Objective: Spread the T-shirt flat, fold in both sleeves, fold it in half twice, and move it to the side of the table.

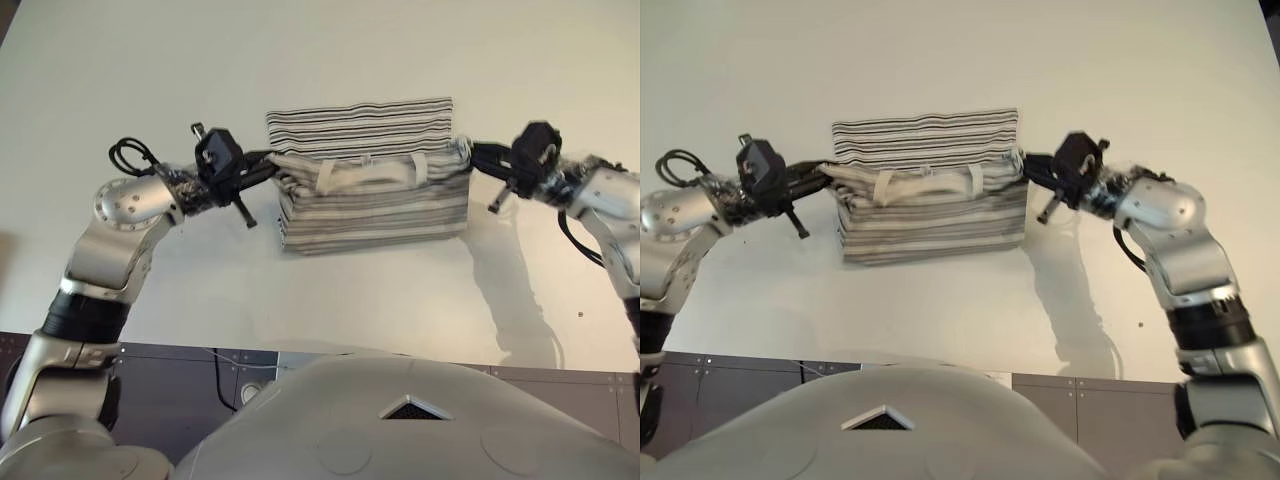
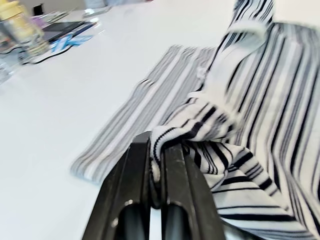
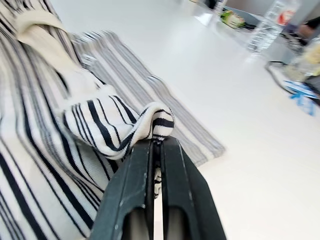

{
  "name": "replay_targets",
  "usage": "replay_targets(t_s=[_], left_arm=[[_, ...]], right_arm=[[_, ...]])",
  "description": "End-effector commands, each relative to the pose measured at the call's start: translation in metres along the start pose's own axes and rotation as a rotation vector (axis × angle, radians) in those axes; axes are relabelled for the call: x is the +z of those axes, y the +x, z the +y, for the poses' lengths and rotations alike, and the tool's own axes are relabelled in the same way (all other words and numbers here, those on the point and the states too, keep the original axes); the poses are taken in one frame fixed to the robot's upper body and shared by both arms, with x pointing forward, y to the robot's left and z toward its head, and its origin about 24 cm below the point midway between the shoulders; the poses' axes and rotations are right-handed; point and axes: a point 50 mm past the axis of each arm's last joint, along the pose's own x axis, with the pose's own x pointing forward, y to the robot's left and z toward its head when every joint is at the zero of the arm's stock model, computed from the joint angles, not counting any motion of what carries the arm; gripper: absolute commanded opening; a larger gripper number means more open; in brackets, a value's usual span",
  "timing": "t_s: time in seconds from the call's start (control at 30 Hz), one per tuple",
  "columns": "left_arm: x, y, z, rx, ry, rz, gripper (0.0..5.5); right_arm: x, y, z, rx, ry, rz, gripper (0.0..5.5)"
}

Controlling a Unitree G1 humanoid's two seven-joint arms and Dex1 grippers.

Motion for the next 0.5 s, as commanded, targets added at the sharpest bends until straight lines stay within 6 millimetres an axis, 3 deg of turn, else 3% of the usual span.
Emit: replay_targets(t_s=[0.03,0.27,0.5], left_arm=[[-0.003,0.023,0.022,0.059,0.064,0.006,0.11],[-0.018,0.051,0.039,0.146,0.136,0.057,0.11],[-0.037,0.059,0.040,0.243,0.156,0.114,1.04]], right_arm=[[-0.001,0.026,-0.008,-0.077,-0.051,0.016,0.10],[0.001,0.063,-0.013,-0.162,-0.085,0.019,0.10],[-0.012,0.075,-0.020,-0.314,-0.100,0.093,1.27]])
